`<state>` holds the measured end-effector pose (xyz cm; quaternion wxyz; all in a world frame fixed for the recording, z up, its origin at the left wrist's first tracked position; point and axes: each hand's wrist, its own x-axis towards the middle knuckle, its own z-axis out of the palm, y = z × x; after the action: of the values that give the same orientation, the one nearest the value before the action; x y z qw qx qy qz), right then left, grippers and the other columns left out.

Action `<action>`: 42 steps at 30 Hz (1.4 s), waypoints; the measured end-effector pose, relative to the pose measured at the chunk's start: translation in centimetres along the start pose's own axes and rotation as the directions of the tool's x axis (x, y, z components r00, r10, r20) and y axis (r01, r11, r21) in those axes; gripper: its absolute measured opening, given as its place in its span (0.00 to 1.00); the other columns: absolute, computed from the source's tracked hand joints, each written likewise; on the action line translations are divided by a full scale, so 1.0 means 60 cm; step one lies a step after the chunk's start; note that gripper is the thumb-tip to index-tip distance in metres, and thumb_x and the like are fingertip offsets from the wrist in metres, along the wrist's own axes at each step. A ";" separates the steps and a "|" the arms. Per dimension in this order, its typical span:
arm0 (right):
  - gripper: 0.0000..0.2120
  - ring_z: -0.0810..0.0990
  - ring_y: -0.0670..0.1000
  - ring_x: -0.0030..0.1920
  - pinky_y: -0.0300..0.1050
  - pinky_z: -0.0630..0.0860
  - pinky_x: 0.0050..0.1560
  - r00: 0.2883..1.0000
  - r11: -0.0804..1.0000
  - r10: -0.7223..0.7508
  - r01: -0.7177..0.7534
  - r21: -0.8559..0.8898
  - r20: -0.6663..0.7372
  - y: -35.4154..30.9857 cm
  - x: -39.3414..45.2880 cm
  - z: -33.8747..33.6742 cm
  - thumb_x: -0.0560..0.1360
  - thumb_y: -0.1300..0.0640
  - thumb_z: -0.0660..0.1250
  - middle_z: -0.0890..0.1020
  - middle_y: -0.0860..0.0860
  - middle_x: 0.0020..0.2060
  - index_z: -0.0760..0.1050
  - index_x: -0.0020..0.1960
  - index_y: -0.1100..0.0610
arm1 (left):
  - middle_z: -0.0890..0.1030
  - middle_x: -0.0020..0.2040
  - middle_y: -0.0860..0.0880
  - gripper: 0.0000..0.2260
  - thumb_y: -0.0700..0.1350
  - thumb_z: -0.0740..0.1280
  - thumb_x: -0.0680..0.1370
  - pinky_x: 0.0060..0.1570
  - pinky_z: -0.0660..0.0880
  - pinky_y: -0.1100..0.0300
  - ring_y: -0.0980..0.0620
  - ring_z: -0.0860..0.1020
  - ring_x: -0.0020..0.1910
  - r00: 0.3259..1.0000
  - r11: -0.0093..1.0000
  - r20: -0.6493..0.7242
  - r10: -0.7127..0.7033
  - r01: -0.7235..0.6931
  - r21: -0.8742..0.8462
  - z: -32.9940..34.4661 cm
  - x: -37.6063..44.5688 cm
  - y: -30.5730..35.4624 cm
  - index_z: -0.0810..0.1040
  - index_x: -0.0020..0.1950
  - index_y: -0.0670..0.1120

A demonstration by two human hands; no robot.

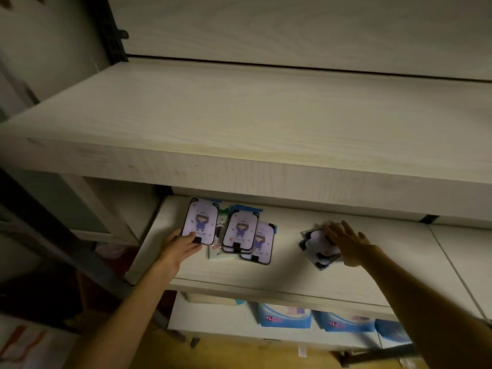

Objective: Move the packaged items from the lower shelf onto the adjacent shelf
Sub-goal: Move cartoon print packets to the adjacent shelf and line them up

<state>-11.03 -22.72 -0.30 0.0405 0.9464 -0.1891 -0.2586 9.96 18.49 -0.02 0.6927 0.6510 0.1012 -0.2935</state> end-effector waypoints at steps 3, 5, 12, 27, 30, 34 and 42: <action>0.49 0.54 0.59 0.77 0.59 0.64 0.73 0.999 1.000 0.014 -0.015 -0.014 -0.045 0.002 0.010 -0.004 0.73 0.48 0.72 0.52 0.54 0.79 0.41 0.80 0.51 | 0.81 0.59 0.41 0.16 0.39 0.69 0.79 0.60 0.76 0.49 0.41 0.82 0.57 1.000 1.000 0.019 0.007 -0.006 -0.017 -0.016 -0.003 0.002 0.74 0.66 0.43; 0.46 0.61 0.57 0.72 0.54 0.70 0.68 0.997 1.000 0.016 -0.018 -0.021 -0.074 0.000 0.011 -0.011 0.72 0.47 0.73 0.60 0.54 0.73 0.49 0.80 0.51 | 0.82 0.59 0.41 0.13 0.38 0.69 0.79 0.58 0.77 0.50 0.41 0.82 0.57 0.999 0.999 0.025 0.027 -0.026 -0.033 -0.019 -0.006 0.003 0.76 0.63 0.44; 0.54 0.69 0.54 0.63 0.49 0.74 0.62 0.992 0.982 0.120 -0.114 0.149 -0.030 -0.006 -0.006 -0.024 0.56 0.30 0.76 0.69 0.54 0.64 0.61 0.72 0.54 | 0.83 0.58 0.41 0.13 0.37 0.68 0.79 0.59 0.77 0.52 0.43 0.82 0.58 0.992 0.996 0.093 0.086 -0.083 -0.029 0.009 -0.021 0.005 0.77 0.64 0.41; 0.20 0.83 0.65 0.53 0.61 0.81 0.54 0.984 -0.263 0.098 -0.118 0.958 0.148 -0.053 -0.146 0.045 0.77 0.56 0.70 0.83 0.65 0.55 0.73 0.66 0.62 | 0.81 0.62 0.42 0.20 0.31 0.66 0.78 0.57 0.80 0.51 0.42 0.82 0.59 0.896 0.998 0.443 -0.029 -0.001 0.066 0.112 -0.078 -0.028 0.74 0.68 0.44; 0.20 0.83 0.65 0.55 0.56 0.83 0.50 0.989 -0.424 0.102 -0.054 0.904 0.107 -0.070 -0.193 0.055 0.77 0.58 0.68 0.81 0.66 0.57 0.73 0.67 0.62 | 0.81 0.62 0.40 0.19 0.30 0.65 0.78 0.57 0.80 0.51 0.42 0.82 0.59 0.865 0.996 0.497 -0.066 0.031 0.079 0.141 -0.094 -0.043 0.75 0.68 0.42; 0.22 0.82 0.65 0.56 0.60 0.81 0.55 0.983 -0.520 0.160 0.010 0.854 0.086 -0.083 -0.263 0.055 0.74 0.59 0.70 0.83 0.64 0.56 0.73 0.66 0.60 | 0.83 0.60 0.41 0.17 0.30 0.66 0.77 0.57 0.80 0.51 0.42 0.82 0.58 0.851 0.991 0.511 -0.119 0.072 0.110 0.186 -0.130 -0.063 0.76 0.65 0.42; 0.17 0.83 0.64 0.56 0.57 0.83 0.52 0.957 -0.537 0.288 0.128 0.834 0.038 -0.030 -0.409 0.079 0.77 0.60 0.67 0.83 0.62 0.55 0.73 0.66 0.59 | 0.84 0.56 0.40 0.13 0.29 0.65 0.77 0.48 0.83 0.57 0.46 0.85 0.52 0.768 0.973 0.616 -0.175 0.037 0.229 0.320 -0.244 -0.098 0.78 0.59 0.39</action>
<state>-32.32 -11.66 6.94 -0.7621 0.4911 -0.3901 0.1608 -9.67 4.20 5.23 0.5981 0.5752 -0.1311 -0.5424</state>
